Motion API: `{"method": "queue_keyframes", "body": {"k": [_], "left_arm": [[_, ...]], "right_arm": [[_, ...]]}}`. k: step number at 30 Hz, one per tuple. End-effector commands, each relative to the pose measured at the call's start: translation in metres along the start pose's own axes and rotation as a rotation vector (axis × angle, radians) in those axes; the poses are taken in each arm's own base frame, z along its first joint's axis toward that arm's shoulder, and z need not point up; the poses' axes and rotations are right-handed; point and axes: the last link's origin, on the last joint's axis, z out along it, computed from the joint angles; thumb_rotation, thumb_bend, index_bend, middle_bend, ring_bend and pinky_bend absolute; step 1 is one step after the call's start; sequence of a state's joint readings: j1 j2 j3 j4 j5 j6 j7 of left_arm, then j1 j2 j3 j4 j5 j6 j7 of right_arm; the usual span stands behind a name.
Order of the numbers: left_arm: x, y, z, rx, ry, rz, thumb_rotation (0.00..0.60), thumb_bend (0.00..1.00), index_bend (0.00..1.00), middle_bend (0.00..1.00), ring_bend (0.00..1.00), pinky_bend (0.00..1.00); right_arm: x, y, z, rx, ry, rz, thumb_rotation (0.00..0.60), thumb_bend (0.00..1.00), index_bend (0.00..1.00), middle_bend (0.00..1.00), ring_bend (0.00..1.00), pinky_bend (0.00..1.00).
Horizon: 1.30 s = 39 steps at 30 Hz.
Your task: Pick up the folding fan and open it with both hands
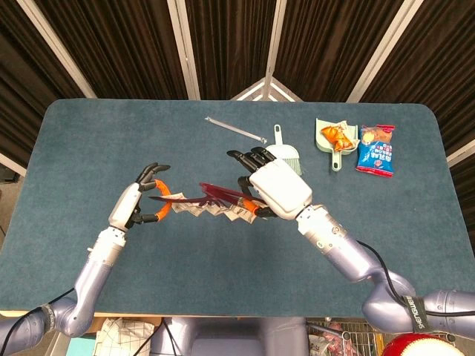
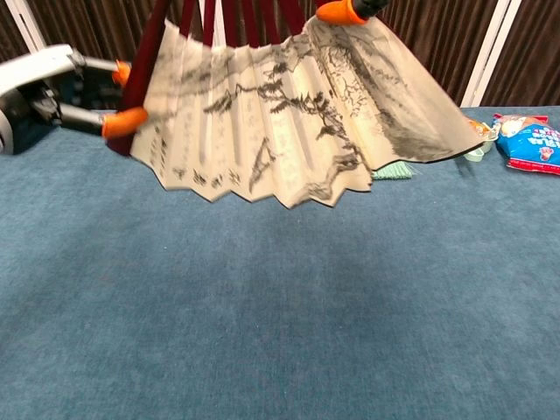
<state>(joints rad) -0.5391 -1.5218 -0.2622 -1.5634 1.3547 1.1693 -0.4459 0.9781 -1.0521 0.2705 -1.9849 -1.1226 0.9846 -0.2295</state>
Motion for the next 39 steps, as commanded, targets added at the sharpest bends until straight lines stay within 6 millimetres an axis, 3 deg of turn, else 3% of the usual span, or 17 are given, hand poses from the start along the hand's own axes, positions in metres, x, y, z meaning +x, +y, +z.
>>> {"method": "queue_keyframes", "body": {"k": [1,14,26,39], "left_arm": [[0.003,0.005,0.004,-0.093,0.085,0.080,0.600,0.58,0.64,0.13,0.00,0.04],[-0.001,0.001,0.012,-0.293,0.240,0.259,0.600,0.58,0.64,0.15,0.00,0.06],[0.003,-0.010,0.017,-0.386,0.295,0.423,0.600,0.55,0.64,0.16,0.00,0.06],[-0.001,-0.005,0.031,-0.532,0.373,0.652,0.600,0.53,0.63,0.16,0.00,0.06]], "right_arm": [[-0.002,0.007,-0.002,-0.004,0.030,-0.013,0.600,0.47,0.69,0.14,0.21,0.16],[-0.017,0.030,-0.004,-0.007,0.140,-0.110,0.600,0.47,0.69,0.14,0.21,0.16],[-0.031,0.065,-0.007,-0.066,0.169,-0.132,0.600,0.47,0.69,0.14,0.21,0.16],[-0.059,0.098,-0.003,-0.126,0.187,-0.103,0.600,0.47,0.69,0.14,0.21,0.16]]}}
